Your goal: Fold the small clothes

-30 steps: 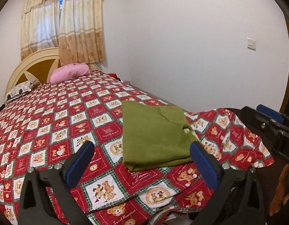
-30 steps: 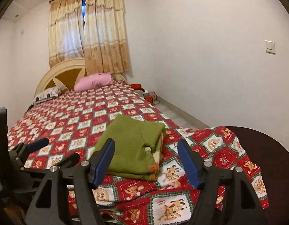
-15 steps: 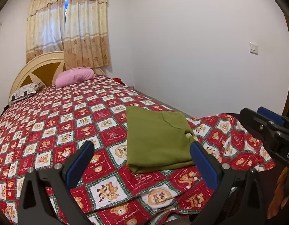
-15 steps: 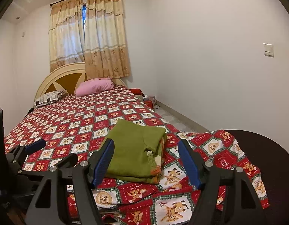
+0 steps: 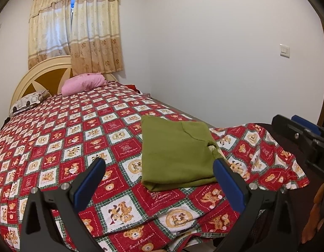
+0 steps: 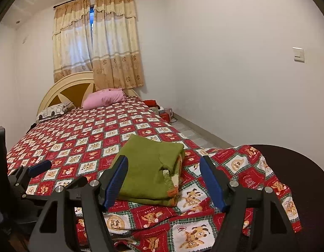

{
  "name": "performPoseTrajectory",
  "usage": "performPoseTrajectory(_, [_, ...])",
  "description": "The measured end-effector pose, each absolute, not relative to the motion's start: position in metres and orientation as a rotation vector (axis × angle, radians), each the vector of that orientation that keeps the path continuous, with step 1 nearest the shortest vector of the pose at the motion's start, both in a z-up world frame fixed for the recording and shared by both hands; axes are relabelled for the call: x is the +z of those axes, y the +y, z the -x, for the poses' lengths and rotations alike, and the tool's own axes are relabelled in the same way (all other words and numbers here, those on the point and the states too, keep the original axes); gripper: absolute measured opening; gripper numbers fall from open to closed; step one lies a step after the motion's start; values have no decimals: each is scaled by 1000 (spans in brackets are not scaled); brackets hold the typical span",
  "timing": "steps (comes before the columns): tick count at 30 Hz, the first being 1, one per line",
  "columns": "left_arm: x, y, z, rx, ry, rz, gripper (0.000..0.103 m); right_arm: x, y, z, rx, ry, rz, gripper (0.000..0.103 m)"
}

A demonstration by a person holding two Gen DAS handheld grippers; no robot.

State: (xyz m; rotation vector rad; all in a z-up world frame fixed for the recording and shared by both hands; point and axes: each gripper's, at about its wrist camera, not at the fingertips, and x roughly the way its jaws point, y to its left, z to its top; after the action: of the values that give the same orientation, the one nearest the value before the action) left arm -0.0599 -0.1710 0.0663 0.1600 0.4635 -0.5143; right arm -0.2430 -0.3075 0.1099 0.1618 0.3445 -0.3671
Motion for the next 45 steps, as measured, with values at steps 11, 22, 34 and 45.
performPoseTrajectory(11, [67,-169,61,-509,454,-176,103,110,-307,243,-371,342,-163,71])
performPoseTrajectory(22, [67,-168,62,-517,455,-175,103,108,-306,243,-379,351,-166,71])
performPoseTrajectory(34, [68,-165,62,-522,461,-171,103,106,-303,245,-391,346,-175,71])
performPoseTrajectory(45, [67,-165,61,-524,465,-176,103,106,-302,246,-390,350,-179,71])
